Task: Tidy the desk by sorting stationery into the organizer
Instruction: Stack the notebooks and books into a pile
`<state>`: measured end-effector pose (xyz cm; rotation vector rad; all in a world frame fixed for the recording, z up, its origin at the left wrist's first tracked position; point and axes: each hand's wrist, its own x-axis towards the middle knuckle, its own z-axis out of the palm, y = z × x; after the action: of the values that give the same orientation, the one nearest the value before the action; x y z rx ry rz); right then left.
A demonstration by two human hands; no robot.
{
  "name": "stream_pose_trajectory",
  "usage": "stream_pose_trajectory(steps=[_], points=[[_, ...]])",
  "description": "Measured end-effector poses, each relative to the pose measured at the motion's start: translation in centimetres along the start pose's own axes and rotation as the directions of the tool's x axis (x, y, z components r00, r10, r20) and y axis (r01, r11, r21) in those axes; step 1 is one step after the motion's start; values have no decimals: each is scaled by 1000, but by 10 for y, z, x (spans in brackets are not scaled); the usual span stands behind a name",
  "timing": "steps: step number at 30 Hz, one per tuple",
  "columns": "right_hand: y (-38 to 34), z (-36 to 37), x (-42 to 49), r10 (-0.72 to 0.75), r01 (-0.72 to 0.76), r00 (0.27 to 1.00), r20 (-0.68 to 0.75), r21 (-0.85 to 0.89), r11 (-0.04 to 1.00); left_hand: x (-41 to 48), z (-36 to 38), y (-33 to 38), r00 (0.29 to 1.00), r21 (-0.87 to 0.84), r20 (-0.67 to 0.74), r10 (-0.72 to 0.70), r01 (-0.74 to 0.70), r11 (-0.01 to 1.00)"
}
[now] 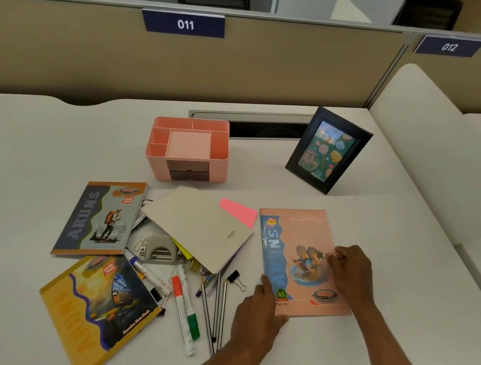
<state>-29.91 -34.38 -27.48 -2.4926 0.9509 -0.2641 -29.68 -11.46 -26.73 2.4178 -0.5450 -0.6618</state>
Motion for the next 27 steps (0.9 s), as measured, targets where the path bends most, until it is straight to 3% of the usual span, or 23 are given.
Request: stream_pose_trajectory(steps=[6,9,11,14,16,19,22,23,27], points=[[-13,-4,3,-35,34,999,-11,-85,996,-2,-10,-4,998,-102,31,-49,52,993],[-46,-6,8,-120,119,989,-82,-14,993,-13,-44,-19,981,-290,-182,-71,15,957],[-78,-1,12,-195,198,980,-33,127,972,-23,-79,-38,923,-423,-356,-149,-16,906],[-130,19,14,-368,307,916,160,311,900,-33,-129,-78,789,-500,-519,-330,33,866],[-159,39,14,-444,341,850,284,346,874,-32,-150,-108,702,-530,-569,-429,86,844],[-191,66,17,-431,346,806,405,268,899,-21,-172,-138,633,-582,-589,-502,99,807],[-213,80,23,-374,407,780,502,48,912,-9,-198,-167,486,-456,-740,-465,146,878],[-219,82,24,-356,427,775,523,-17,904,-5,-204,-181,470,-374,-771,-430,213,903],[-233,86,22,-321,509,756,570,-204,837,6,-219,-238,545,-68,-747,-381,508,859]])
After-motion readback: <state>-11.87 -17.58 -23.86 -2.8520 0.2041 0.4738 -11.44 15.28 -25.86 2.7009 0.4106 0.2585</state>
